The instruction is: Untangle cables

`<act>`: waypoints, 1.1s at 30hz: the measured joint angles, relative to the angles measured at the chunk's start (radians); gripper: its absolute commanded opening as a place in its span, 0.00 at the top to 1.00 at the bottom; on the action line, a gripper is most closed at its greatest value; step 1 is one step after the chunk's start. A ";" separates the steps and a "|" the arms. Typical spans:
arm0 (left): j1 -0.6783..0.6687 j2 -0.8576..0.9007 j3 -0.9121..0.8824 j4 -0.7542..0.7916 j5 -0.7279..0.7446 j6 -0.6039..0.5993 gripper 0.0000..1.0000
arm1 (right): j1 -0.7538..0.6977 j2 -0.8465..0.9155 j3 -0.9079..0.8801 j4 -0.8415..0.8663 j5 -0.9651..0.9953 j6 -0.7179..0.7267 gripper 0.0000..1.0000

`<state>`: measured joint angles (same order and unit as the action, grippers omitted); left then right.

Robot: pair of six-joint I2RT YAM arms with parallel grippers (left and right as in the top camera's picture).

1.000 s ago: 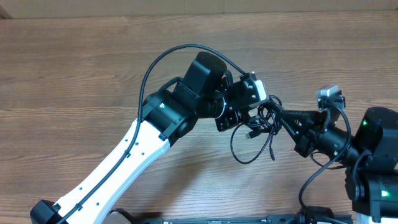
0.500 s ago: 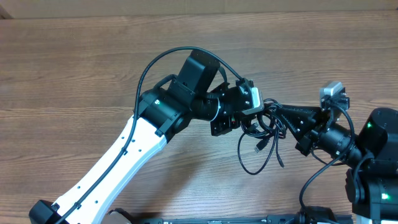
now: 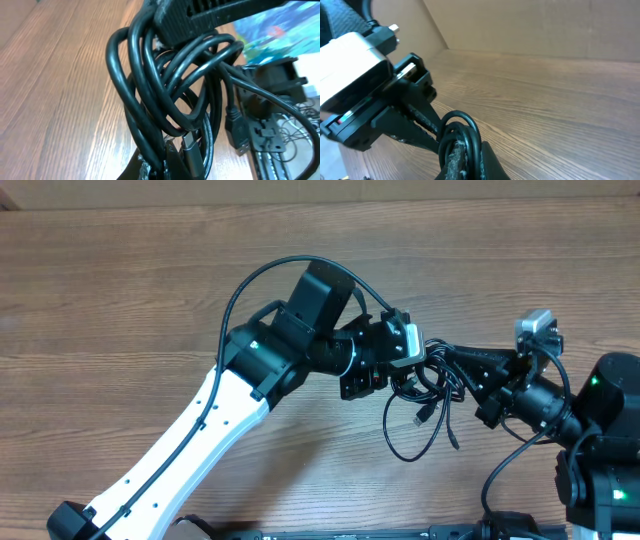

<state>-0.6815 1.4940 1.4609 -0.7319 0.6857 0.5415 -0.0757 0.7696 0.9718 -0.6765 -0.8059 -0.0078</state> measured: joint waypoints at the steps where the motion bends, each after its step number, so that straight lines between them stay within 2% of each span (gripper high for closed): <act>1: -0.006 0.000 0.000 0.008 -0.026 -0.017 0.96 | 0.000 0.003 0.000 -0.005 0.006 0.000 0.96; 7: -0.046 0.000 -0.002 0.066 -0.201 -0.176 0.96 | -0.002 0.011 0.002 -0.097 0.055 0.001 0.96; 15: -0.065 0.000 -0.003 0.145 -0.350 -0.328 0.96 | -0.002 0.014 0.003 -0.224 0.074 0.005 0.96; 27: -0.063 0.000 -0.003 0.209 -0.459 -0.442 0.96 | -0.002 0.017 0.003 -0.284 0.081 0.005 0.95; 29: -0.063 0.000 -0.003 0.209 -0.466 -0.446 0.96 | -0.002 0.017 0.003 -0.283 0.081 0.004 0.80; 30: -0.063 0.000 -0.003 0.205 -0.469 -0.446 0.96 | -0.002 0.017 0.003 -0.282 0.082 0.003 0.64; 33: -0.063 0.000 -0.003 0.183 -0.481 -0.445 0.96 | -0.002 0.017 0.003 -0.273 0.081 0.005 0.46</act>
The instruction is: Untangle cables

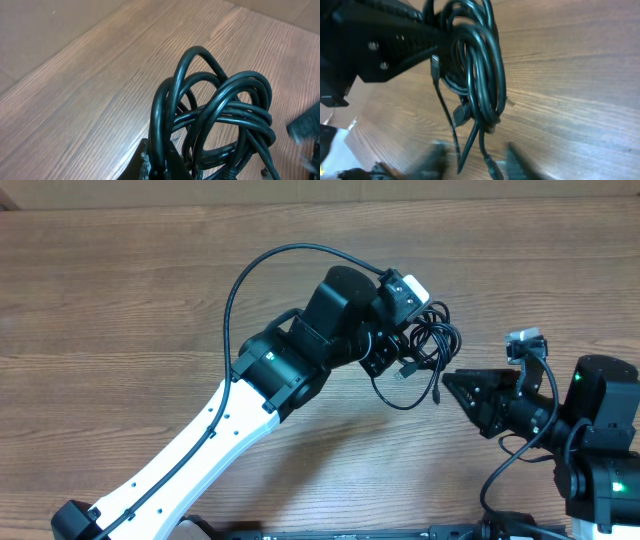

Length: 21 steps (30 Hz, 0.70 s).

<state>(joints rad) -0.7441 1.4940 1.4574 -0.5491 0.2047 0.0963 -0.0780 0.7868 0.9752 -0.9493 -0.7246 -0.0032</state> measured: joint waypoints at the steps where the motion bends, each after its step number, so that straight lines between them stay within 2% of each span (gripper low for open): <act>1: 0.000 0.000 0.000 -0.005 -0.005 0.000 0.96 | 0.000 0.000 0.000 0.007 -0.002 0.005 0.42; 6: 0.000 0.000 0.000 -0.011 -0.055 -0.020 0.96 | 0.000 0.003 0.000 0.014 -0.063 0.008 0.32; 13: 0.000 0.000 0.000 0.000 -0.050 -0.036 0.96 | 0.000 0.003 0.000 0.040 -0.151 0.011 0.30; 16: 0.000 0.000 0.000 -0.002 -0.044 -0.039 0.96 | 0.000 0.003 0.000 0.045 -0.111 0.019 0.29; 21: 0.000 0.000 0.000 -0.037 -0.040 -0.002 0.96 | 0.000 0.003 0.000 0.082 0.070 0.085 0.28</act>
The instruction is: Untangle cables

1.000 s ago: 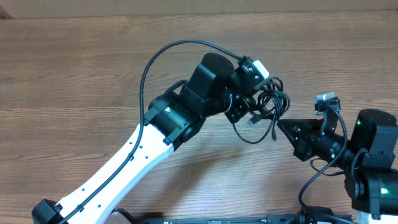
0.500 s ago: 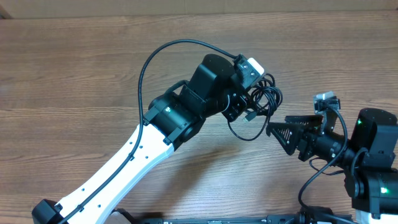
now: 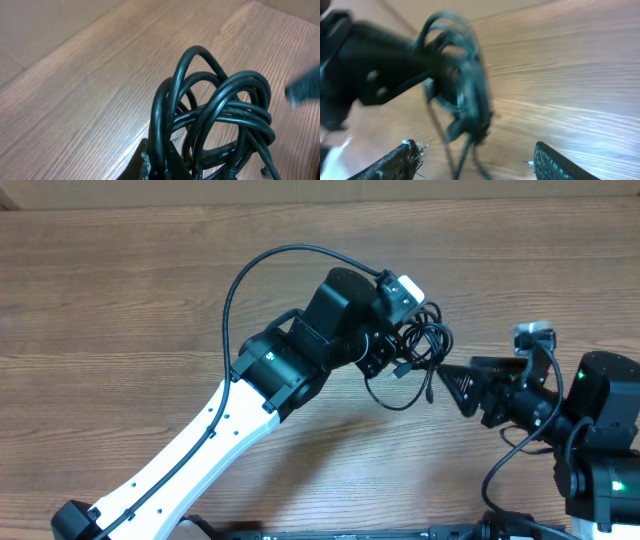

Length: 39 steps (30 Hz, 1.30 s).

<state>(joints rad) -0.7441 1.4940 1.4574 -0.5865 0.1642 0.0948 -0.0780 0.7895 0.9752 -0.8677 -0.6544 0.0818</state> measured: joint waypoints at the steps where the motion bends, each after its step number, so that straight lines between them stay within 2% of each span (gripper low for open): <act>1: 0.000 0.000 0.000 -0.017 0.000 0.028 0.96 | 0.000 0.000 0.000 0.014 0.018 0.006 0.28; 6: 0.000 0.000 0.000 -0.082 0.047 0.197 0.96 | 0.000 0.000 0.000 0.113 0.069 0.026 0.25; 13: 0.000 0.000 0.000 -0.041 0.221 0.351 0.96 | 0.000 0.000 0.000 0.117 0.086 0.025 0.28; 22: 0.000 0.000 0.000 -0.008 0.271 0.384 0.96 | 0.000 -0.002 0.000 0.027 0.094 0.011 0.29; 34: 0.000 0.000 -0.008 0.076 0.335 0.341 0.96 | 0.000 -0.002 0.000 -0.010 0.098 0.011 0.30; 37: 0.009 0.000 -0.009 0.078 0.376 0.342 0.96 | 0.000 -0.003 0.000 -0.012 0.110 0.007 0.42; 39: 0.009 0.000 -0.009 0.076 0.392 0.342 0.96 | 0.000 -0.005 0.000 -0.011 0.116 0.009 0.58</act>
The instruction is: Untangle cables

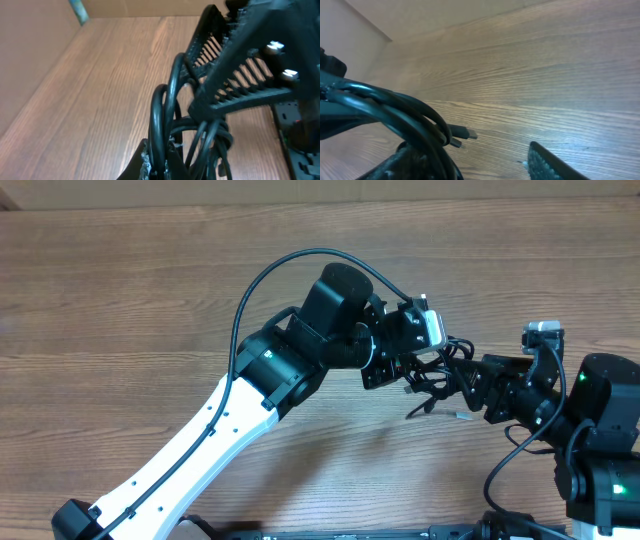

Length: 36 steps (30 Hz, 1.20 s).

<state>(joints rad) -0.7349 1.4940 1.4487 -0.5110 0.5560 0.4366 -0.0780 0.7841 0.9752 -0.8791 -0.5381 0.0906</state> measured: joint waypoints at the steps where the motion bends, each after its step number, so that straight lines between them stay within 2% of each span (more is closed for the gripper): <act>1: 0.000 0.000 0.000 -0.005 0.006 0.000 0.96 | 0.000 -0.001 0.000 0.005 0.005 -0.010 0.65; 3: 0.000 0.000 0.000 -0.012 0.021 -0.003 0.96 | 0.000 0.000 0.000 0.013 0.006 -0.011 0.69; 7: 0.000 0.000 0.000 -0.012 0.048 -0.011 0.96 | 0.001 0.000 0.000 0.031 0.005 -0.013 0.68; 16: 0.002 0.000 0.000 -0.013 0.209 0.013 0.96 | 0.002 -0.001 0.000 0.033 0.090 -0.016 0.54; 18: 0.002 0.000 0.000 -0.017 0.230 0.016 0.96 | 0.002 0.000 0.000 0.032 0.119 -0.017 0.46; 22: 0.002 0.000 0.000 -0.031 0.260 0.016 0.96 | 0.004 0.000 0.000 0.033 0.222 -0.017 0.40; 25: 0.002 0.000 0.000 -0.056 0.280 0.017 0.96 | 0.006 0.000 0.000 0.034 0.347 0.002 0.30; 36: 0.002 0.000 0.000 -0.117 0.228 0.019 0.96 | 0.006 0.002 0.000 0.018 0.571 0.040 0.18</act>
<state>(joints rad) -0.7334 1.4940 1.4487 -0.6281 0.7841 0.4561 -0.0715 0.7856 0.9752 -0.8616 0.0326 0.1303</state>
